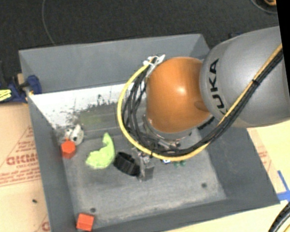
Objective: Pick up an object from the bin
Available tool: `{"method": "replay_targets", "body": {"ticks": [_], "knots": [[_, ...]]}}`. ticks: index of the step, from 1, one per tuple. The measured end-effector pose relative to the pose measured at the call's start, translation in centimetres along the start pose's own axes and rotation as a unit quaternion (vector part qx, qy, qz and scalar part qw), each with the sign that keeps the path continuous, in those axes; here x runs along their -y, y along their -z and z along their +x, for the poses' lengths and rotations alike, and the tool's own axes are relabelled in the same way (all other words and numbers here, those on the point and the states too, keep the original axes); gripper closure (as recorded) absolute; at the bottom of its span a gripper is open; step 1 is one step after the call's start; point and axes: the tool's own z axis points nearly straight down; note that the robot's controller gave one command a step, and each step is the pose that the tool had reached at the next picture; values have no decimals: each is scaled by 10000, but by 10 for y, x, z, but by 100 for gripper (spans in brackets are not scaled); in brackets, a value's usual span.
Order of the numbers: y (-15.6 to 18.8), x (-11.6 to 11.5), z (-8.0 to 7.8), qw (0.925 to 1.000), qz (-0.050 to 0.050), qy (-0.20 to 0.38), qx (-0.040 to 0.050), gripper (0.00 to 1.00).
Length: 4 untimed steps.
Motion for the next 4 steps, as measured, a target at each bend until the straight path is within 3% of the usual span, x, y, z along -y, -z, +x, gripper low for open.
{"method": "replay_targets", "body": {"ticks": [1, 2, 3, 4], "knots": [[-76, -12, -14, 9901, -12, 1400, -63, 100], [-55, -12, -38, 9931, -3, 1169, 33, 100], [-117, -23, -46, 9717, -13, 2361, -43, 100], [-118, -25, -49, 9713, -5, 2379, 46, 100]]}}
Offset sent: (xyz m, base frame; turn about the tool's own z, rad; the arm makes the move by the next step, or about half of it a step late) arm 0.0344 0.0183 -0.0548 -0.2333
